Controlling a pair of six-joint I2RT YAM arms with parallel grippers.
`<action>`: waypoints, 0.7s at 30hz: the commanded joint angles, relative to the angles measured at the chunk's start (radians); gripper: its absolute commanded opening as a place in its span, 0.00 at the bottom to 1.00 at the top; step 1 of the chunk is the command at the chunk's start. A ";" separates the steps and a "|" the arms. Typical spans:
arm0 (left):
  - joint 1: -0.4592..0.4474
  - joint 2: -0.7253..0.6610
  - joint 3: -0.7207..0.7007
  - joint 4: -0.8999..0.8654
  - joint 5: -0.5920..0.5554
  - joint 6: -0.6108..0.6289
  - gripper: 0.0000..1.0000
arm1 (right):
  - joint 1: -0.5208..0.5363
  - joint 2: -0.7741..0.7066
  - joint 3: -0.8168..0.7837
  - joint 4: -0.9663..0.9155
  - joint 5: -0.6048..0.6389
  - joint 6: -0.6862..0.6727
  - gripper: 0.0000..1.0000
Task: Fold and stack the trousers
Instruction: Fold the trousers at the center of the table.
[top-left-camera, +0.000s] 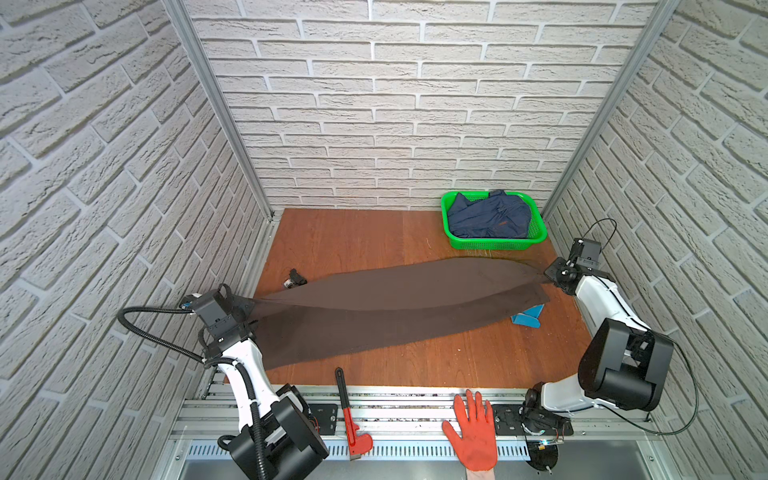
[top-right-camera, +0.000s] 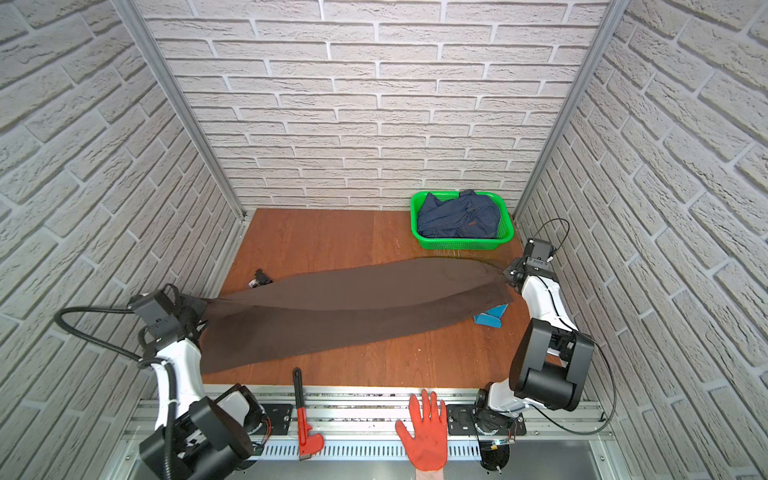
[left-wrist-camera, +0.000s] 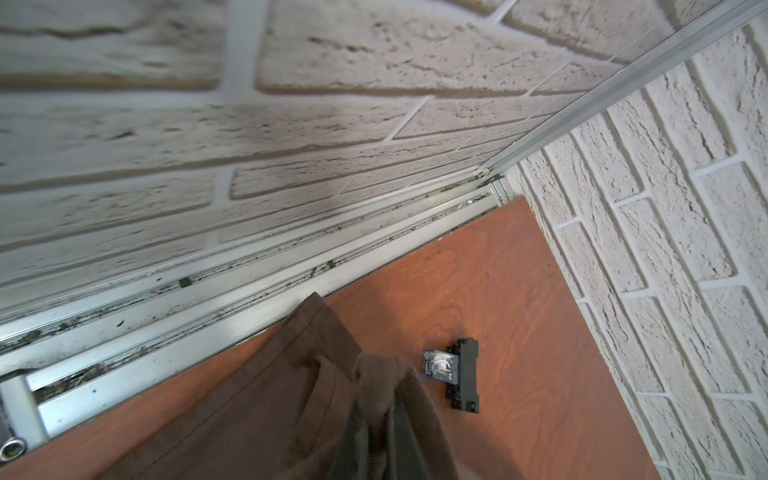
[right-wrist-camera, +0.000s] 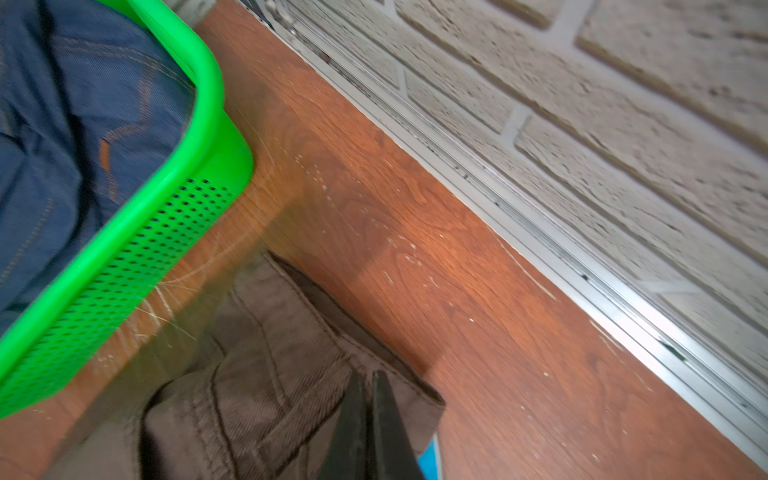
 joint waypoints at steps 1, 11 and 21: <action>0.017 -0.047 -0.019 -0.030 -0.064 -0.005 0.00 | -0.022 -0.039 -0.010 -0.006 0.075 -0.035 0.06; 0.145 -0.177 -0.023 -0.153 -0.054 -0.007 0.00 | -0.054 -0.087 -0.010 -0.054 0.120 -0.065 0.06; 0.164 -0.168 -0.116 -0.112 0.009 -0.039 0.00 | -0.054 -0.059 -0.070 -0.043 0.142 -0.055 0.06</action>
